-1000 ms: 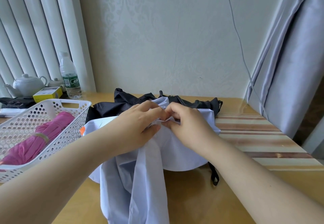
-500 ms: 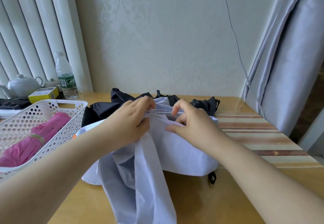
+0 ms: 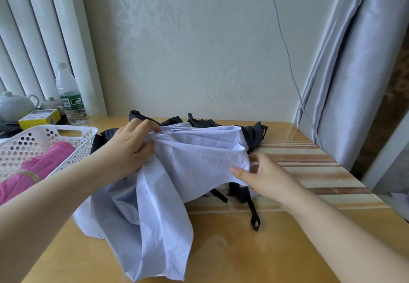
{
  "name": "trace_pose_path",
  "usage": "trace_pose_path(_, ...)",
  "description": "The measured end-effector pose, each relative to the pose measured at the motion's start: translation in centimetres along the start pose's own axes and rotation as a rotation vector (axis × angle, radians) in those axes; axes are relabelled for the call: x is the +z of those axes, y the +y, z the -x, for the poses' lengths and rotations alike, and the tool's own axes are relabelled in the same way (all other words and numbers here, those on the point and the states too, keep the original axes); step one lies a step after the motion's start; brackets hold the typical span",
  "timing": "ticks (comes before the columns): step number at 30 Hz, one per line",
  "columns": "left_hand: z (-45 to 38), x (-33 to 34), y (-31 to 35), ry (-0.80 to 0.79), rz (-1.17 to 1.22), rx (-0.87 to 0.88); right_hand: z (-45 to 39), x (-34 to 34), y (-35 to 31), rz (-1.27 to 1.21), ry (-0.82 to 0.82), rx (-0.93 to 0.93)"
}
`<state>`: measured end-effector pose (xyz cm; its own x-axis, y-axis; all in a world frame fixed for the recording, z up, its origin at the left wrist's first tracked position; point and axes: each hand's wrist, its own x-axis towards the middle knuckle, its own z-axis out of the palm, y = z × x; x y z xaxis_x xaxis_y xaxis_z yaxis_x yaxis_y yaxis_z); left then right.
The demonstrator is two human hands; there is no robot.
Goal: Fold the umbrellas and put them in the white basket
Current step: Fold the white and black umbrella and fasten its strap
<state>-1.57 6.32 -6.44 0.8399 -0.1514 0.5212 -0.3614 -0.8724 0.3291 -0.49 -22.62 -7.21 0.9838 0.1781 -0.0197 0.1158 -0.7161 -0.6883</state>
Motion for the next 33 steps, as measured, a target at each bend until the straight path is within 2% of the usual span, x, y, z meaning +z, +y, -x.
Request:
trace_pose_path(3,0.3,-0.1,-0.4,-0.032,-0.017,-0.042,-0.2,0.3,0.2,-0.169,0.031,-0.207)
trace_pose_path(7,0.3,-0.3,-0.5,-0.082,0.001,-0.067,-0.4,-2.5,0.0,-0.406,0.127,-0.458)
trace_pose_path(9,0.0,-0.1,-0.3,-0.086,0.015,-0.054,-1.0,-3.1,1.0,-0.392,0.1,-0.456)
trace_pose_path(13,0.1,-0.1,-0.2,-0.087,-0.011,-0.026,-1.6,-2.7,2.8,-0.274,-0.008,-0.331)
trace_pose_path(17,0.3,-0.1,-0.2,-0.09,-0.041,-0.018,-0.6,-2.9,1.0,-0.213,-0.107,-0.244)
trace_pose_path(20,0.3,0.1,0.3,-0.082,-0.109,0.001,-0.6,-2.4,-1.0,-0.103,-0.034,-0.202)
trace_pose_path(23,0.4,0.1,1.3,-0.092,-0.159,0.044,-0.7,-1.9,-1.9,-0.099,0.105,-0.328)
trace_pose_path(26,0.5,-0.2,1.5,-0.089,-0.173,0.011,0.3,-2.4,-1.3,-0.192,0.134,-0.527)
trace_pose_path(28,0.5,-0.3,1.2,-0.106,-0.195,-0.033,0.9,-2.7,-0.4,-0.167,0.143,-0.588)
trace_pose_path(30,0.6,-0.2,1.2,-0.099,-0.178,-0.043,1.0,-2.7,0.2,-0.088,0.107,-0.549)
trace_pose_path(33,0.6,-0.1,1.3,-0.05,-0.143,-0.008,0.7,-2.8,0.1,0.065,0.016,-0.384)
